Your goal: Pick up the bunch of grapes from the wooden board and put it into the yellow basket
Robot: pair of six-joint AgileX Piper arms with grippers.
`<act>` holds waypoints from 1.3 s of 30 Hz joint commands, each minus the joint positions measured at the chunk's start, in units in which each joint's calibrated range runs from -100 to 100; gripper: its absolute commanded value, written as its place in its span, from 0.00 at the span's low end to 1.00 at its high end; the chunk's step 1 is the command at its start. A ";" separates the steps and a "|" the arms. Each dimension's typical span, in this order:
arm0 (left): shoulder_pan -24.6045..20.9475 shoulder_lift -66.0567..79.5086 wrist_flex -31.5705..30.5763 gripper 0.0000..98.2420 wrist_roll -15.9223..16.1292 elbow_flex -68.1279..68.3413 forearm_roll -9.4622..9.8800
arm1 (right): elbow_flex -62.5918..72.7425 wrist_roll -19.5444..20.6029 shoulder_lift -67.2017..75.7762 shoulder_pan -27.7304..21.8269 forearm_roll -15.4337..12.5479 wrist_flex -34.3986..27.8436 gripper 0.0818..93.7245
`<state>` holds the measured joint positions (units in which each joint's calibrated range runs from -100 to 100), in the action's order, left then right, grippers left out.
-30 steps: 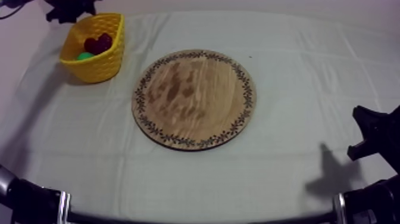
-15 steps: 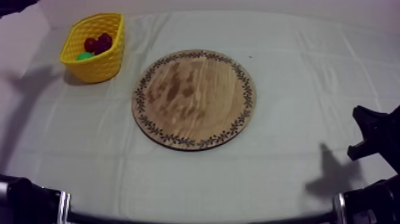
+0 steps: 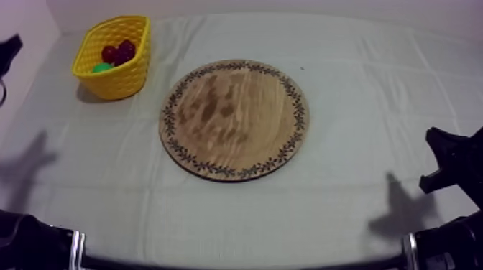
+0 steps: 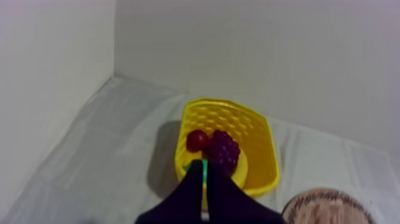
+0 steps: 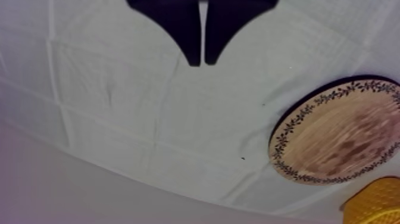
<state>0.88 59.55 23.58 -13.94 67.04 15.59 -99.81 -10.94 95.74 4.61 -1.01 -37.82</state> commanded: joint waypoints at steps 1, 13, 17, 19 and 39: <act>0.39 17.31 -0.07 0.00 0.67 13.40 -0.08 | 0.03 0.02 0.01 -0.02 0.01 0.00 0.00; 1.68 37.20 0.92 0.00 8.47 31.22 -5.40 | 0.03 -0.02 0.01 -0.02 0.01 0.00 0.00; 1.07 39.36 2.81 0.00 12.69 32.44 -9.52 | 0.03 -0.01 0.01 -0.02 0.01 0.00 0.00; 0.73 39.74 4.09 0.00 14.20 32.65 -10.85 | 0.03 0.01 0.01 -0.02 0.01 0.00 0.00; -1.02 40.19 8.16 0.00 18.53 32.84 -12.89 | 0.03 0.02 0.01 -0.02 0.01 0.00 0.00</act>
<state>-0.14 99.72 31.75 4.75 99.88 2.75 -99.81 -10.94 95.74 4.61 -1.01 -37.82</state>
